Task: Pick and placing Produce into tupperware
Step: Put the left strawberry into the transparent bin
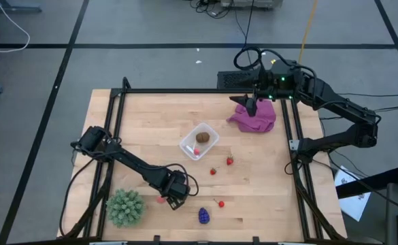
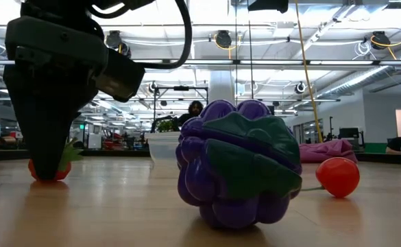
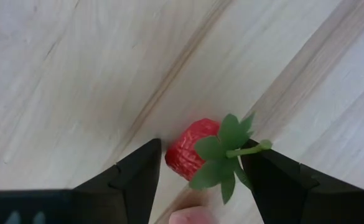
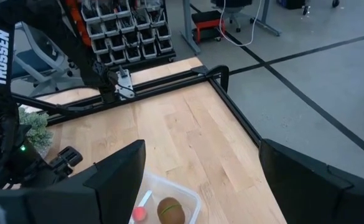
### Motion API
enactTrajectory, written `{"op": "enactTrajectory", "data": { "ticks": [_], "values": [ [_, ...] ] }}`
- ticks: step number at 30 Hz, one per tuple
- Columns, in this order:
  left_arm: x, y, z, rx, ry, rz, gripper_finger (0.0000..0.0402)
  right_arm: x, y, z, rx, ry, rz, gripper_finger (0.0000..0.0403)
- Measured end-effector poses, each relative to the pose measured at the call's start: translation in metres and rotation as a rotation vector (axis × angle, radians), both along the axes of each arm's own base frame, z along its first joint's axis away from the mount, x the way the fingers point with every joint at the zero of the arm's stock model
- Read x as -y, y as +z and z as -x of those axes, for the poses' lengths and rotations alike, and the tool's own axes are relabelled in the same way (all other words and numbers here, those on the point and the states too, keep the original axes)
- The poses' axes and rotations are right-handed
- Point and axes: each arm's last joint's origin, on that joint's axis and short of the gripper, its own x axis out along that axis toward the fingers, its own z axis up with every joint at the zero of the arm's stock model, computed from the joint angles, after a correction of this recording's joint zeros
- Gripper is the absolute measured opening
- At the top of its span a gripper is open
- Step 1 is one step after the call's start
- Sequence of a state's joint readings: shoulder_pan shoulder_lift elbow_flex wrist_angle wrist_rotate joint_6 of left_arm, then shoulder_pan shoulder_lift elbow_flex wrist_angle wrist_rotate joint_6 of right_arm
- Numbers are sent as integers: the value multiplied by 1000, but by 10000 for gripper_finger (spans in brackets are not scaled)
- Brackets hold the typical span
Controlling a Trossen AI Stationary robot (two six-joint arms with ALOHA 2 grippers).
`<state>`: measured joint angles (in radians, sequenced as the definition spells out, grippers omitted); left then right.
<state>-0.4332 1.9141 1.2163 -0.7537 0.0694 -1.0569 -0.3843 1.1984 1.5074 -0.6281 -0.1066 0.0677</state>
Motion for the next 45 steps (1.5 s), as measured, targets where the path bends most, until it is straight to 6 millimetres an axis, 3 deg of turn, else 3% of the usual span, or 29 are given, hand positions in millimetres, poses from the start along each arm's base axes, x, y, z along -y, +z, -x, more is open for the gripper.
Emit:
{"op": "enactTrajectory", "data": {
  "ticks": [41,45],
  "values": [
    [-2,3,-3,11,-17,-18,229,0,2,-1,16,0,7,304],
    [-2,3,-3,8,-17,-19,212,0,2,-1,16,0,7,304]
  ]
}}
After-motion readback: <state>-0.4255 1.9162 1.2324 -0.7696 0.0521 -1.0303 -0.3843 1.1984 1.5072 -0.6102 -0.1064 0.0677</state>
